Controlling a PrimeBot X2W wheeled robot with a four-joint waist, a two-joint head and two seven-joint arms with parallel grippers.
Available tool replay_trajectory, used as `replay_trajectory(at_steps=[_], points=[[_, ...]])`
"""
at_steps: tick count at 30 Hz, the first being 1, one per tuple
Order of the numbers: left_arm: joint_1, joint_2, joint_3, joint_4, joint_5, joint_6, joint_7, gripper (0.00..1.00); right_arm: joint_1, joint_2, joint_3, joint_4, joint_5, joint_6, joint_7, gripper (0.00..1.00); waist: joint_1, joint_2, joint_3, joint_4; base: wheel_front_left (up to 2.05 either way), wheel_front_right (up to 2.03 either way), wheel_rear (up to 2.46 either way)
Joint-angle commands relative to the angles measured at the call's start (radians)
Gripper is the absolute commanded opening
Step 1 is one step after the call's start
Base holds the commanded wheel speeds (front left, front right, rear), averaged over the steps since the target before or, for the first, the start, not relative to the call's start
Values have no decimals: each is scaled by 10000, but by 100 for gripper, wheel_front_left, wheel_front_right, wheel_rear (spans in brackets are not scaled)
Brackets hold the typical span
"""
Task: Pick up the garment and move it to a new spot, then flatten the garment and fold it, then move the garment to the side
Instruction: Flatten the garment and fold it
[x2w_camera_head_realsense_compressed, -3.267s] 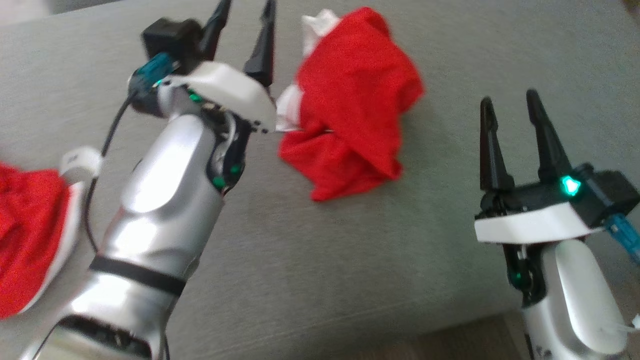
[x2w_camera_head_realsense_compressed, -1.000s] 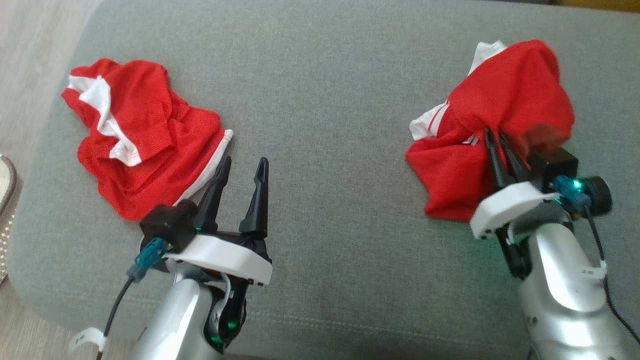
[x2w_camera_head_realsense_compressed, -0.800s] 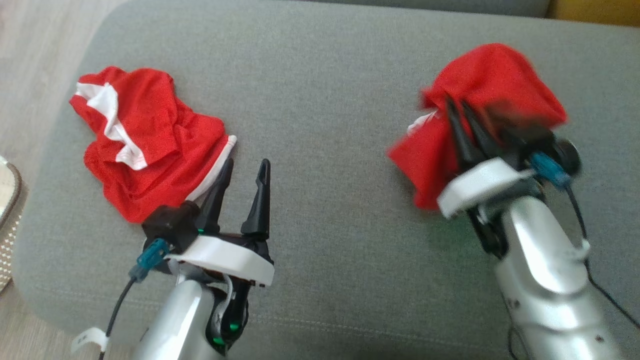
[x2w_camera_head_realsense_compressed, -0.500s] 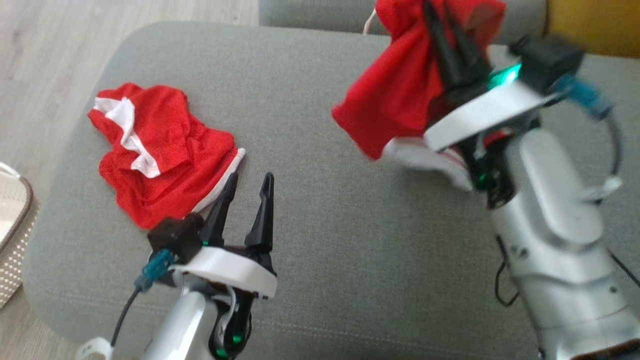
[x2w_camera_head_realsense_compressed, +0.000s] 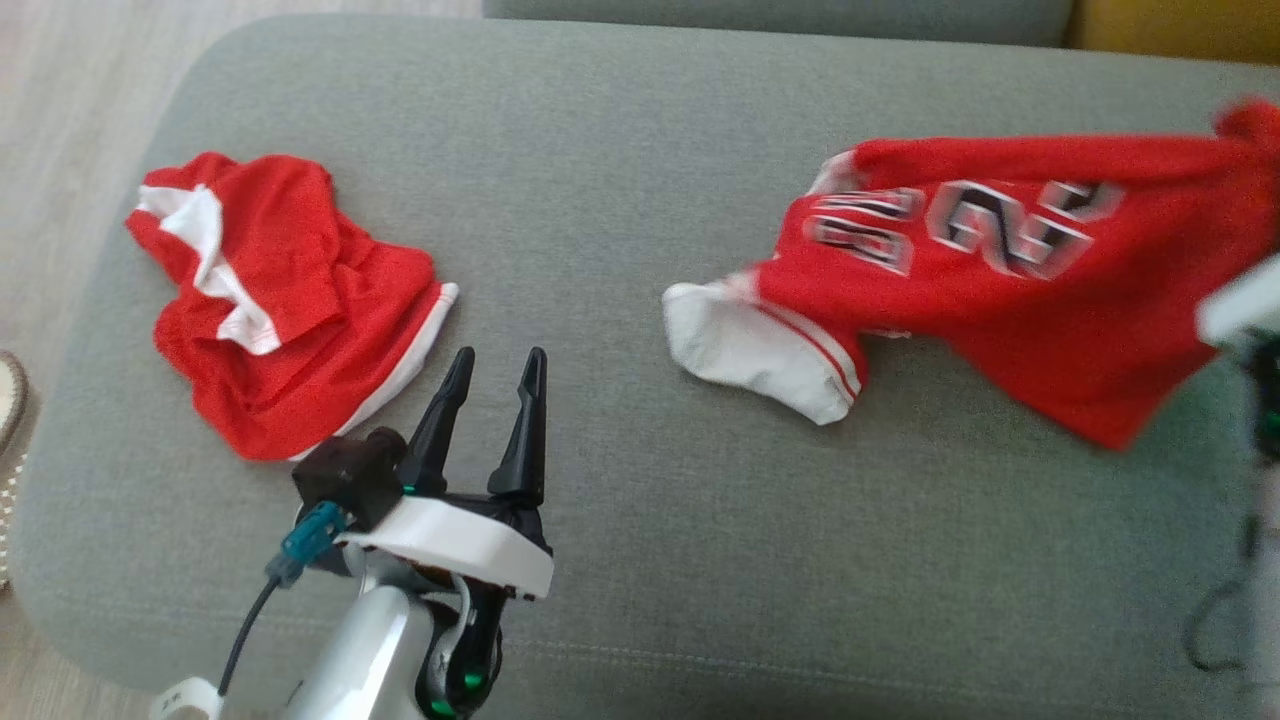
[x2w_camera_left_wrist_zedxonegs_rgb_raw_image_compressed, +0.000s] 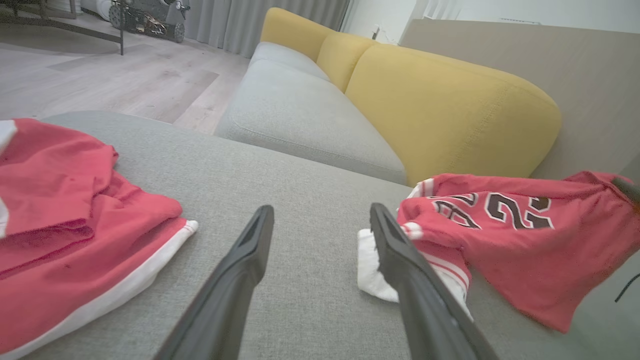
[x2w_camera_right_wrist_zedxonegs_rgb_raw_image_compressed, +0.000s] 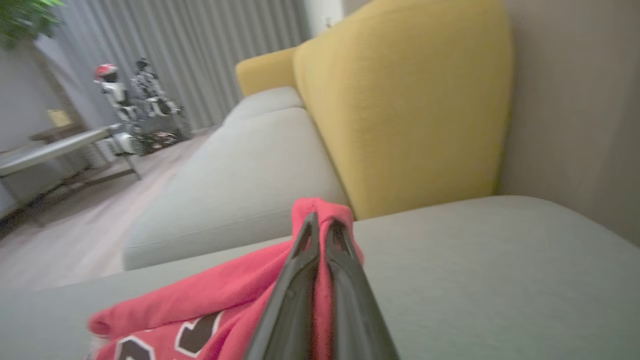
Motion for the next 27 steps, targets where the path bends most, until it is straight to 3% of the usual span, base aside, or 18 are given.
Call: replay_trajectory(at_steps=[1, 5, 7, 11, 16, 22, 27], points=[[-486, 47, 298, -359, 26, 54, -61, 100, -140, -346, -569, -138, -542, 75, -138, 0, 0, -1, 138, -154, 0, 0, 0], [-547, 47, 341, -291, 67, 40, -61, 100, 2, -543, -2036, 233, -1336, 75, -217, 0, 0, -1, 197, -402, 0, 0, 0], [-563, 47, 349, -253, 93, 17, -61, 100, 63, -593, -2447, 406, -2003, 75, -216, 100, 0, -1, 203, -545, 0, 0, 0], [-580, 47, 368, -183, 121, -7, -61, 100, -9, -268, -2289, 564, -2471, 75, -405, 100, 0, -1, 111, -823, 0, 0, 0], [-543, 47, 367, -123, 131, -23, -61, 100, 329, 167, -1175, 103, -2229, 75, -981, 100, 0, -1, -146, -1096, 0, 0, 0], [-449, 47, 395, -122, 109, -15, -61, 100, 1557, 598, 245, -1277, -1317, 75, -1212, 100, 0, -1, -419, -1293, 0, 0, 0], [-327, 47, 374, -130, 54, -16, -61, 100, 2783, 894, 783, -2464, -770, 75, -1103, 100, 0, -1, -563, -1425, 0, 0, 0]])
